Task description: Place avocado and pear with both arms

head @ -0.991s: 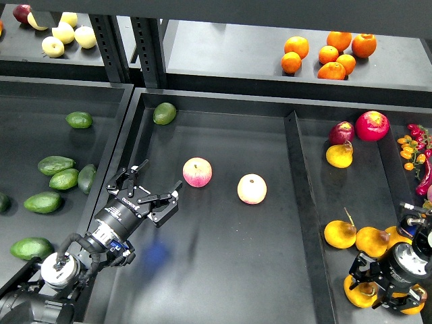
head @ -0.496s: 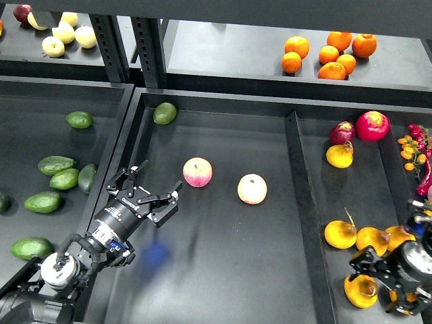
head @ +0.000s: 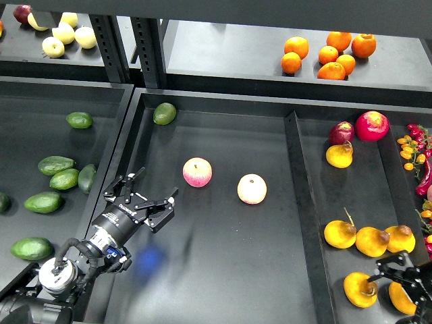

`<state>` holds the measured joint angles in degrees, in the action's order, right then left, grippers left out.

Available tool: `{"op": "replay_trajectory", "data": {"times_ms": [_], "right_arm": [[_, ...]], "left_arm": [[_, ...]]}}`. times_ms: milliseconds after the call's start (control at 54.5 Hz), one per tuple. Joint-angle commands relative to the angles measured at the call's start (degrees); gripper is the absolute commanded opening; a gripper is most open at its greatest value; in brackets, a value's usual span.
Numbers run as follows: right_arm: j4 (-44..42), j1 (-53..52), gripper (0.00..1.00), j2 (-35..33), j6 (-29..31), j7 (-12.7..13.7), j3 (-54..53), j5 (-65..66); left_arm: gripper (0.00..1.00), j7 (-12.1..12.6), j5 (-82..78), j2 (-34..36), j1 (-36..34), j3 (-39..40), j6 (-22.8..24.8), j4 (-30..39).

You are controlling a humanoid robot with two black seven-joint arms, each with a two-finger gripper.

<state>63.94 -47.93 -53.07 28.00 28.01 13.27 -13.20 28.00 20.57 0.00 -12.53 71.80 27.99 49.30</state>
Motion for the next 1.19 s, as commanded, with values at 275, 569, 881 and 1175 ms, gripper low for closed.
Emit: {"op": "replay_trajectory", "data": {"times_ms": [275, 569, 881, 1175], "right_arm": [[-1.01, 12.58, 0.99, -0.02, 0.00, -0.01, -24.51, -16.50], [-1.63, 23.66, 1.00, 3.41, 0.00, -0.01, -41.47, -22.92], [-4.17, 34.21, 1.00, 15.62, 0.00, -0.01, -61.16, -23.10], [-6.20, 39.05, 1.00, 31.88, 0.00, -0.01, -77.60, -22.92]], "left_arm": [[0.99, 0.00, -0.09, 0.00, -0.74, 0.45, 0.01, 0.53], [0.99, 0.00, -0.35, 0.00, 0.40, 0.54, 0.01, 4.22], [0.99, 0.00, -0.35, 0.00, -1.26, 0.36, 0.01, 5.89], [0.99, 0.00, -0.35, 0.00, -2.41, 0.89, 0.01, 9.06]]}}
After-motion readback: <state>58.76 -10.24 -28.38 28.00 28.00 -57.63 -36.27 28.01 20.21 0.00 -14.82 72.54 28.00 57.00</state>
